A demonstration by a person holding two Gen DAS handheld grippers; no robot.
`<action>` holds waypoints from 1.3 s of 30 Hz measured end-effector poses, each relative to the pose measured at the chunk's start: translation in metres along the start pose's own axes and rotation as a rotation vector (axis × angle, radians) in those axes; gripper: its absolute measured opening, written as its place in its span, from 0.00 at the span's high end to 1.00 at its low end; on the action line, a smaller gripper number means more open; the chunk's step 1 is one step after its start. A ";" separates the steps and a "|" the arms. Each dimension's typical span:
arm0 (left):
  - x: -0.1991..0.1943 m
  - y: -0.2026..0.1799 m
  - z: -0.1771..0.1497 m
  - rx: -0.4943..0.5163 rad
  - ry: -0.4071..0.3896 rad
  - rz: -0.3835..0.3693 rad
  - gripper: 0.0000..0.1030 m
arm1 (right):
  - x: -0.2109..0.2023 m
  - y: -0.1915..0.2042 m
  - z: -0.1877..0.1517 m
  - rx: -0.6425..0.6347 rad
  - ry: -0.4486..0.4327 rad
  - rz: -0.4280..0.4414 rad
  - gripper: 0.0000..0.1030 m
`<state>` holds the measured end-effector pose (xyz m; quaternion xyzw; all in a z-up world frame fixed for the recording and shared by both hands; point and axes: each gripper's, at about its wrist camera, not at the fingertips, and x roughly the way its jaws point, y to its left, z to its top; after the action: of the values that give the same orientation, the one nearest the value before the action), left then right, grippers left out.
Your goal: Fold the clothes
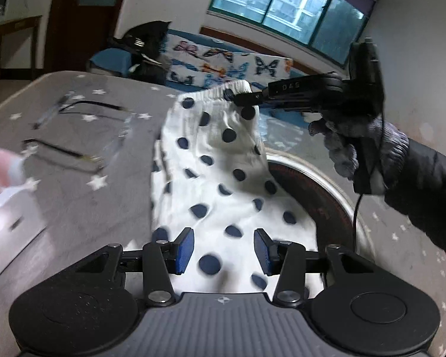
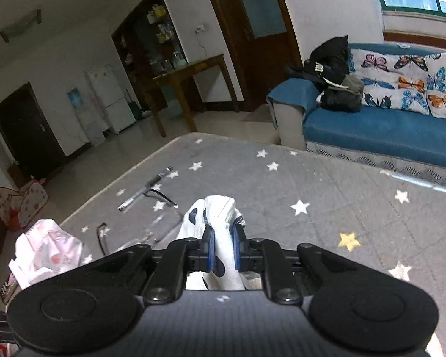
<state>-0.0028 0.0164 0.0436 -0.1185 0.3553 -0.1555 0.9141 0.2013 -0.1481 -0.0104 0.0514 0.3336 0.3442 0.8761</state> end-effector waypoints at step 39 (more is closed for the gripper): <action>-0.104 0.079 -0.052 -0.109 -0.124 0.116 0.51 | -0.173 0.142 -0.134 -0.145 0.103 0.408 0.94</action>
<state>-0.0951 0.1224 0.0439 -0.1567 0.3120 -0.0752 0.9340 -0.0562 -0.1696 0.0268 0.0371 0.3348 0.5396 0.7716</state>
